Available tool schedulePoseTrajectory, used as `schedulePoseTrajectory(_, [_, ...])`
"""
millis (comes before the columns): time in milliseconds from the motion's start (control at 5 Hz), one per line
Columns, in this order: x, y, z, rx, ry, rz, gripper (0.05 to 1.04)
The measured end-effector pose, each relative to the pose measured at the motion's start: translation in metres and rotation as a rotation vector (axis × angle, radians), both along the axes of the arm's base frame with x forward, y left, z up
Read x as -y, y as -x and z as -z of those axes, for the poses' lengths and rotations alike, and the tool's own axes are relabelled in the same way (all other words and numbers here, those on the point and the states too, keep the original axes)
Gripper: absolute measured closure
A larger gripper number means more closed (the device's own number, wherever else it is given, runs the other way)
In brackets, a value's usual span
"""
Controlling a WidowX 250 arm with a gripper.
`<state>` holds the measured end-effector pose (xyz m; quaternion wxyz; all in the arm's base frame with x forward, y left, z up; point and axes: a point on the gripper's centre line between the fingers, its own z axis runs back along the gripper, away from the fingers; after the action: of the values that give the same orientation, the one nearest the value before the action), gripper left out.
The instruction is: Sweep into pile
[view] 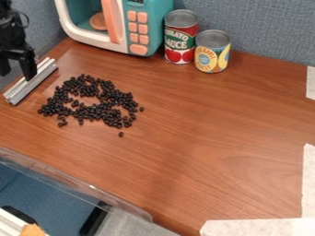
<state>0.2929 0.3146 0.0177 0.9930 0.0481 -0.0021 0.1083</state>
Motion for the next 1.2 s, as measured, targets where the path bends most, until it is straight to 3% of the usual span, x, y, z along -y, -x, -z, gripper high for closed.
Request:
schedulePoseTrajectory(600, [-0.002, -0.003, -0.001, 0.016, -0.050, -0.017, 0.084])
schedulePoseTrajectory(1000, [-0.015, -0.005, -0.057, 0.139, -0.064, -0.072, 0.084])
schedulePoseTrajectory(1200, [-0.012, -0.004, -0.059, 0.171, -0.002, -0.057, 0.084])
